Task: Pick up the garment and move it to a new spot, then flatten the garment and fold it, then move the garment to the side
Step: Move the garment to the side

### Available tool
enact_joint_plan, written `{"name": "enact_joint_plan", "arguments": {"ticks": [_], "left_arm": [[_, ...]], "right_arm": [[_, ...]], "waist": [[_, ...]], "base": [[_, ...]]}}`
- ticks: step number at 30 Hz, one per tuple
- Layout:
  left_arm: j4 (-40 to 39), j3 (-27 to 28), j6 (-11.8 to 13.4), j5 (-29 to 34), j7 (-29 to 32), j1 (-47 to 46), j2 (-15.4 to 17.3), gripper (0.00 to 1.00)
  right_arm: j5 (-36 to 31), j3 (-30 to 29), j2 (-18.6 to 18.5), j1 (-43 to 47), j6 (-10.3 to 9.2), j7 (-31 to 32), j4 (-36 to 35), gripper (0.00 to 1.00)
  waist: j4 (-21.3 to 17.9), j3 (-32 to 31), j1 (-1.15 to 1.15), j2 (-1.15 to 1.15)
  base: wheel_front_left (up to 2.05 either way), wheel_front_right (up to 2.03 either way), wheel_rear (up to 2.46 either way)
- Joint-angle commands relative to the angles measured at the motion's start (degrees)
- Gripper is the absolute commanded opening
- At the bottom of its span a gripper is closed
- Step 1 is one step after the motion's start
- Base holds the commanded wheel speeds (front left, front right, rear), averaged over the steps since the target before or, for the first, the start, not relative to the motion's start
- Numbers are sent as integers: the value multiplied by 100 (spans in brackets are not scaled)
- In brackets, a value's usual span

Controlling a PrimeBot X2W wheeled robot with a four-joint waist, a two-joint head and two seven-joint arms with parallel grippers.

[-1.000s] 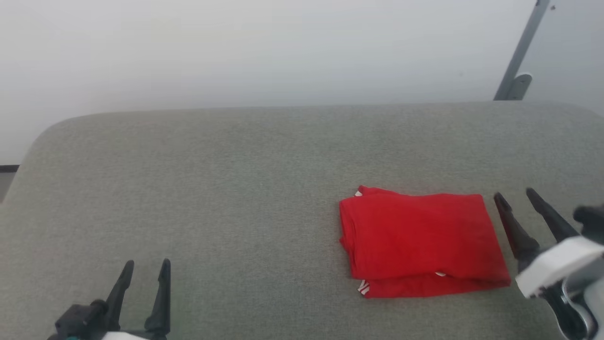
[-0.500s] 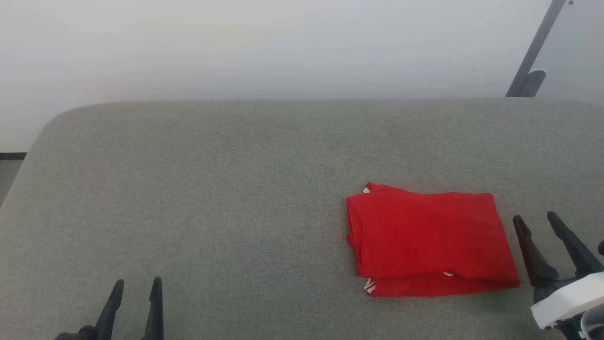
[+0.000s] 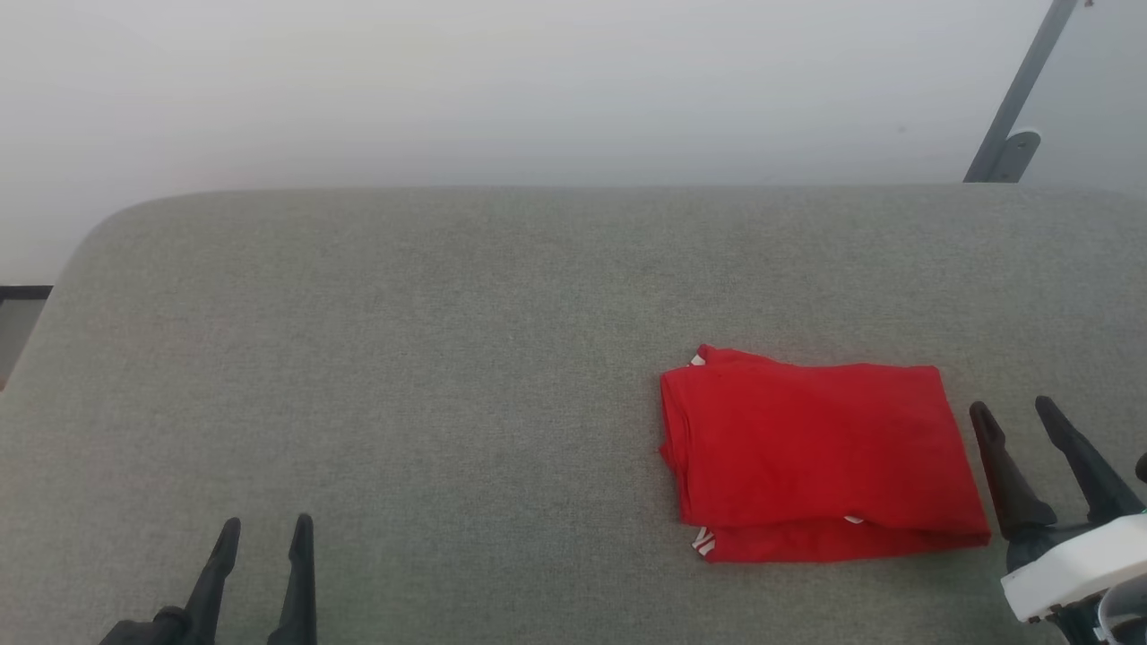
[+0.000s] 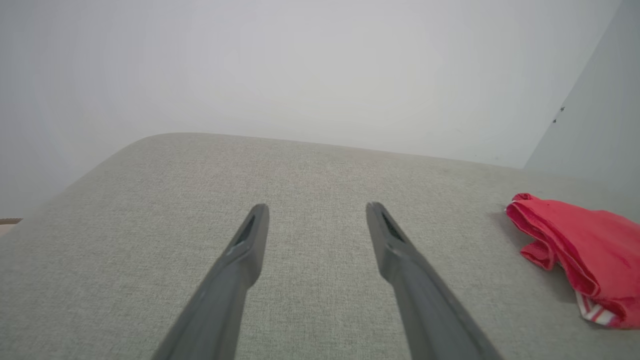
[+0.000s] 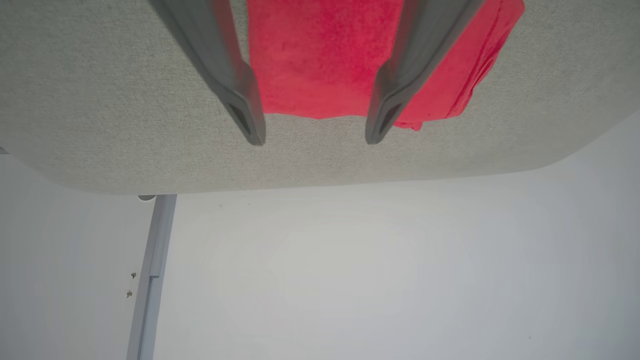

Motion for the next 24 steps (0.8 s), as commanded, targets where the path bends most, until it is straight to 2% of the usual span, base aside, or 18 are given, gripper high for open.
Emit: {"name": "enact_joint_plan", "arguments": {"ticks": [1,6,10,16,20,24], "left_arm": [[-28,-7,-10,41,-23,-71,-16,100],[-127,-71,-10,53,-23,-170,-32,100],[-215,-166,-10,35,-23,-308,-37,100],[-171,-526,-10,48,-23,-806,26,100],[-60,-751,-10,-4,-23,-1271,90,100],[42,-955,-10,-28,-23,-1673,132,100]], "right_arm": [[-14,-19,28,50,1,29,-25,100],[17,-120,-33,-112,1,276,-64,100],[-45,-78,-307,-467,0,1065,33,100],[110,273,-912,-1248,1,3030,298,100],[576,387,-1052,-1784,1,4206,524,100],[784,622,-1206,-2235,-1,5056,738,100]], "waist": [[8,7,0,0],[25,85,0,0],[7,261,0,0],[69,682,0,0],[165,1008,0,0],[229,1306,0,0]], "base": [[0,0,0],[0,0,0],[0,0,0],[0,0,0],[0,0,0],[0,0,0]]}}
